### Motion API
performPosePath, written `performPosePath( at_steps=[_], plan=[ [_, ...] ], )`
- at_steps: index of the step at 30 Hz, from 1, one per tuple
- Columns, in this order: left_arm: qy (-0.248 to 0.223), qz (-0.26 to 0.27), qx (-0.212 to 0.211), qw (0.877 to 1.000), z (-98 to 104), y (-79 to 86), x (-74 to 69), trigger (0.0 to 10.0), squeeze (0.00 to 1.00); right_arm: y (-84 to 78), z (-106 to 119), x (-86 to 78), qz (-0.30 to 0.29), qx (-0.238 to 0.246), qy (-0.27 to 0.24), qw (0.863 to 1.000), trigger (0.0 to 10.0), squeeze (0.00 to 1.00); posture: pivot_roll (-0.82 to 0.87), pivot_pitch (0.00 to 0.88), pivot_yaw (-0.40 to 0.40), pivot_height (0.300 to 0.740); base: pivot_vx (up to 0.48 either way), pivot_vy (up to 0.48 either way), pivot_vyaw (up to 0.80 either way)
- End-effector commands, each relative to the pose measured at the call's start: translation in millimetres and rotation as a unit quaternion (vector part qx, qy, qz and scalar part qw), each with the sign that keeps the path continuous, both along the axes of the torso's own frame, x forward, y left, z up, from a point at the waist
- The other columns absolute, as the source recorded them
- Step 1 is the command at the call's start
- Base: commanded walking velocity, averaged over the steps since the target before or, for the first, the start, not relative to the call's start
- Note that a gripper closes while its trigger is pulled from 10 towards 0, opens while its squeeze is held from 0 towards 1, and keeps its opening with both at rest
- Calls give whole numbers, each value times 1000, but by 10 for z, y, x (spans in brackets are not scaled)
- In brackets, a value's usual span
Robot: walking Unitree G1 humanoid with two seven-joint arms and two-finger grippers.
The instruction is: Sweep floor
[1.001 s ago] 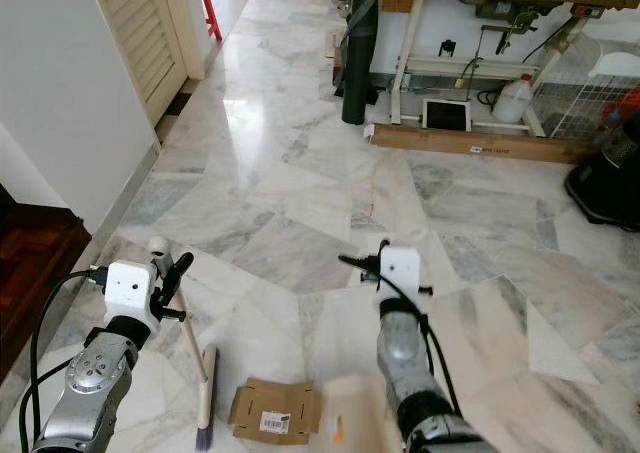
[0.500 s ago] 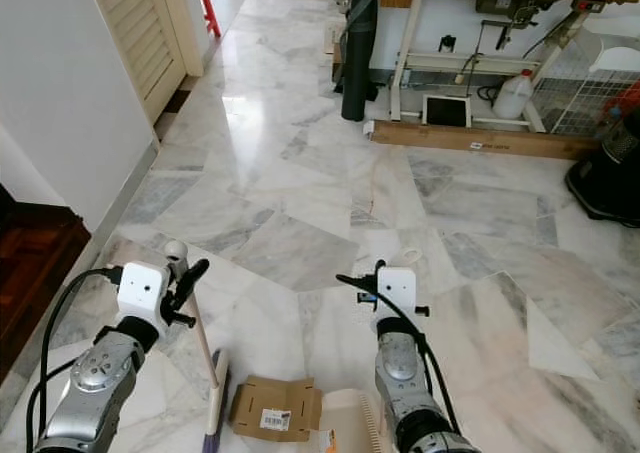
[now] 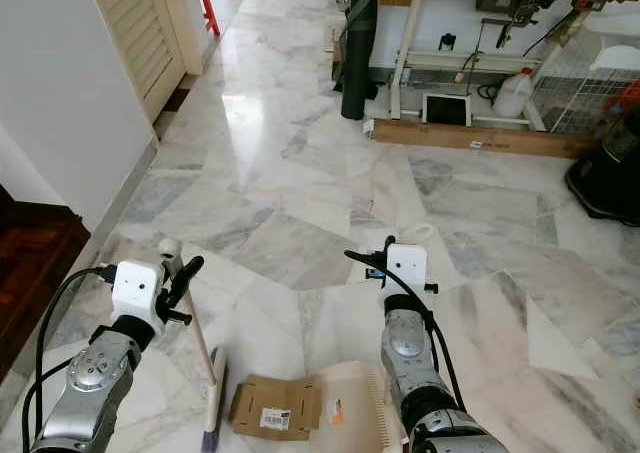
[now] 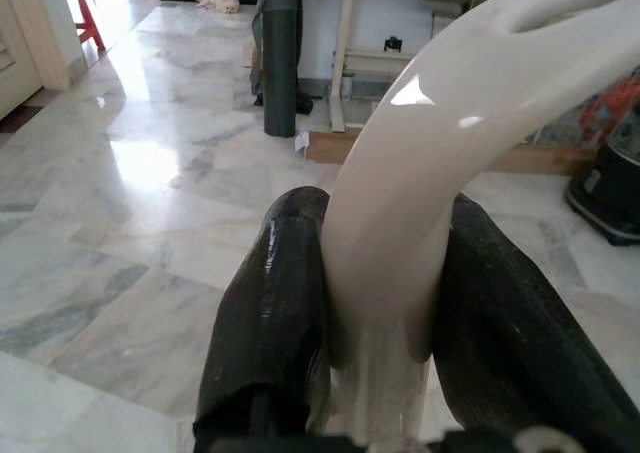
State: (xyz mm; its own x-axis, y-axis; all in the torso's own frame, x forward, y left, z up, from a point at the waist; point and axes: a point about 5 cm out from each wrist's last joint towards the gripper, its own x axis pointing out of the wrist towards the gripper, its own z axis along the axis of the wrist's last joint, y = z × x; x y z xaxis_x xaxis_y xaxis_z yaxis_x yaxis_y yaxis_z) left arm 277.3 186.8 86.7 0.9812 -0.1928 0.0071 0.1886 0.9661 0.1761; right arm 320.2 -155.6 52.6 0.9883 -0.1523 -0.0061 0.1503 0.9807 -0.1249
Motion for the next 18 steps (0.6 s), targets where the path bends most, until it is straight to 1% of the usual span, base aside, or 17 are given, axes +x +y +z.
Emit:
performPosePath(
  at_steps=[1,3,6,7,9,11,13,18],
  plan=[
    [-13,13,9,1000,54,79,-11,10000,0,16,-61,-36,1,0,13,1000,10000,0,192,124,-9,740,0,0,0],
    [-16,12,11,1000,66,85,-8,10000,0,44,-202,-131,8,-8,46,999,10000,0,196,124,-8,740,0,0,0],
    [-16,10,12,1000,73,83,-7,10000,0,60,-310,-211,16,-10,70,997,10000,0,198,125,-7,740,0,0,0],
    [-13,5,13,1000,72,74,-12,10000,0,72,-386,-279,22,-12,85,996,10000,0,199,126,-4,740,0,0,0],
    [-8,1,13,1000,64,67,-18,10000,0,82,-428,-319,25,-14,92,995,10000,0,197,125,-4,740,0,0,0],
    [-2,-4,14,1000,48,57,-24,10000,0,85,-448,-341,27,-14,95,995,10000,0,197,125,-2,740,0,0,0],
    [17,-14,14,1000,1,37,-35,10000,0,80,-467,-358,27,-15,100,995,10000,0,196,123,-1,740,0,0,0],
    [28,-17,15,999,-34,31,-31,10000,0,68,-488,-359,27,-12,113,993,10000,0,191,119,-1,740,0,0,0]
  ],
)
